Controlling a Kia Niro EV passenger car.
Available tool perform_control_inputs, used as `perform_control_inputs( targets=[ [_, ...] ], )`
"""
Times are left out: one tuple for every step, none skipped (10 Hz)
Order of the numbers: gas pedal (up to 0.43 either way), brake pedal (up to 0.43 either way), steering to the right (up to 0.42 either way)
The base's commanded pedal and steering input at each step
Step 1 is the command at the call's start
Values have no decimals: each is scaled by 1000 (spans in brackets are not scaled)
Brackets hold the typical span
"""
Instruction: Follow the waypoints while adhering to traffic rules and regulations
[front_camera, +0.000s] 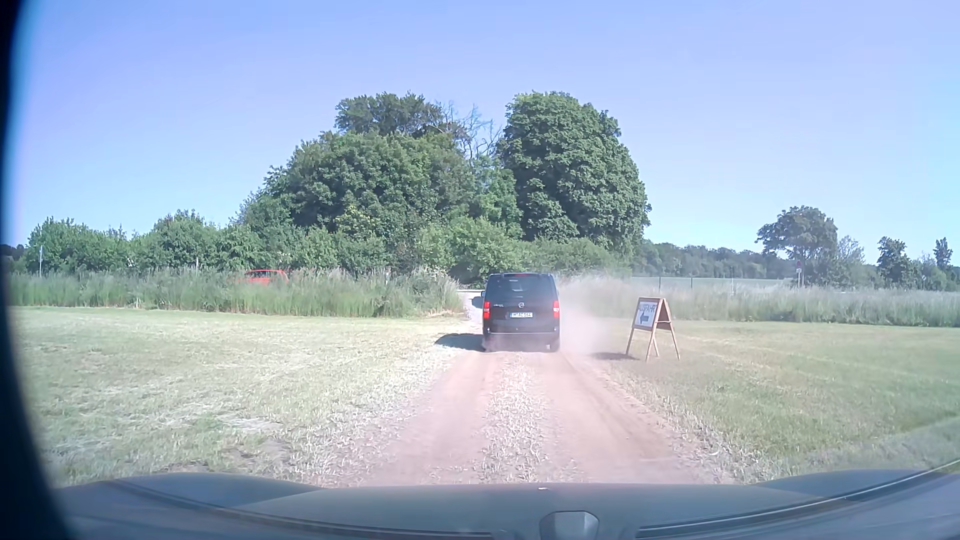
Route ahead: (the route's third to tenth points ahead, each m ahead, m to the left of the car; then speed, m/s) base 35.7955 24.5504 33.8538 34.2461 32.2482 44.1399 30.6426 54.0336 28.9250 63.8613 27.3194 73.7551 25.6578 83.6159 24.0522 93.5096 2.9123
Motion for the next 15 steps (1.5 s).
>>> perform_control_inputs(
  targets=[
    [20,6,1],
    [20,6,1],
    [20,6,0],
    [20,6,0],
    [20,6,3],
    [20,6,6],
    [20,6,8],
    [20,6,9],
    [20,6,9],
    [20,6,9],
    [20,6,9],
    [20,6,8],
    [20,6,7],
    [20,6,5],
    [20,6,4]
  ],
)
